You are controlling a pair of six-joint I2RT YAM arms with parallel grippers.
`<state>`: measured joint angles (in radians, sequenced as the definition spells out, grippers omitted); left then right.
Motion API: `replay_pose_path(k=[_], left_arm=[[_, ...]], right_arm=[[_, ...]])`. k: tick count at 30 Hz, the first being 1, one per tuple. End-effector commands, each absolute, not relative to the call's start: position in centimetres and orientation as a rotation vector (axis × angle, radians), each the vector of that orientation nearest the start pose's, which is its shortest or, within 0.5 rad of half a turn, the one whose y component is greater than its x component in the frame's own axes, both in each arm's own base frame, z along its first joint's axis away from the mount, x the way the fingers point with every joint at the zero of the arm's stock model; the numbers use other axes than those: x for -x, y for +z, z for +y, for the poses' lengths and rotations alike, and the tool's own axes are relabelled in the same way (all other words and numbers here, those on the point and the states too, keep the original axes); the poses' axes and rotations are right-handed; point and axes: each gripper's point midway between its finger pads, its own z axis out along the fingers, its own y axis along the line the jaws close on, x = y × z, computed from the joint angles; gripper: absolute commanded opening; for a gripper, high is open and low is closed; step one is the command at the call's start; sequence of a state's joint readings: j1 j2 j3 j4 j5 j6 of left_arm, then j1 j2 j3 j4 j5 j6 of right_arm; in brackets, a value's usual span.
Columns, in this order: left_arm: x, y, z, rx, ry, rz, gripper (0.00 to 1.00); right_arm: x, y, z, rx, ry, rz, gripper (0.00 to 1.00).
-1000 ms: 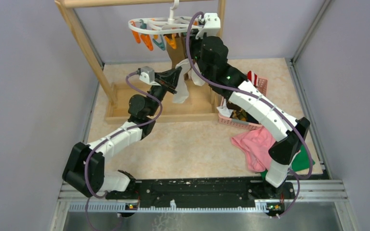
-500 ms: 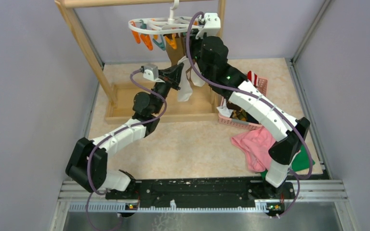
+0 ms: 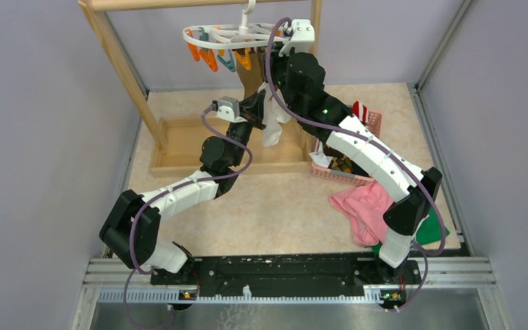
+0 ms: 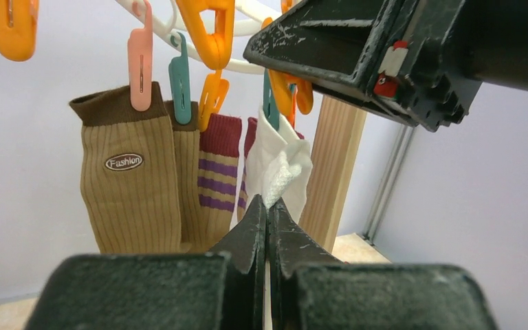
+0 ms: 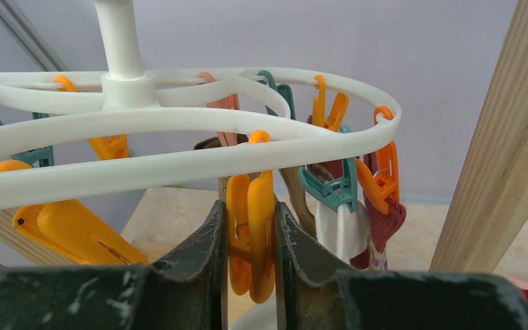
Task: Clip the socks to the hanger
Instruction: Clamp the sock onto the hanger.
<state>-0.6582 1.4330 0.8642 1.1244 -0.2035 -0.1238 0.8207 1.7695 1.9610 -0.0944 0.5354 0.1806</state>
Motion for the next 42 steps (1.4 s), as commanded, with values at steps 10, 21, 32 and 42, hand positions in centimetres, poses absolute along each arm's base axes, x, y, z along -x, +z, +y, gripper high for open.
replay_pose_path(k=[10,21,32,42], left_arm=[[-37.5,42.6,-24.1,0.015,-0.506,0.902,0.00],[-37.4,43.3,-24.8,0.019,-0.554,0.910,0.00],[-38.2,41.0,-24.9,0.054,-0.559,0.979,0.00],[-39.0,40.3,-25.7,0.041,-0.551,1.022,0.00]], right_arm=[[-42.4,47.6,32.5,-0.002,0.462,1.453,0.00],[-42.4,47.6,32.4,-0.009,0.475,1.453,0.00],[-42.6,47.7,32.4,-0.013,0.477,1.450,0.00],[-42.6,47.7,32.4,-0.018,0.494,1.453,0.00]])
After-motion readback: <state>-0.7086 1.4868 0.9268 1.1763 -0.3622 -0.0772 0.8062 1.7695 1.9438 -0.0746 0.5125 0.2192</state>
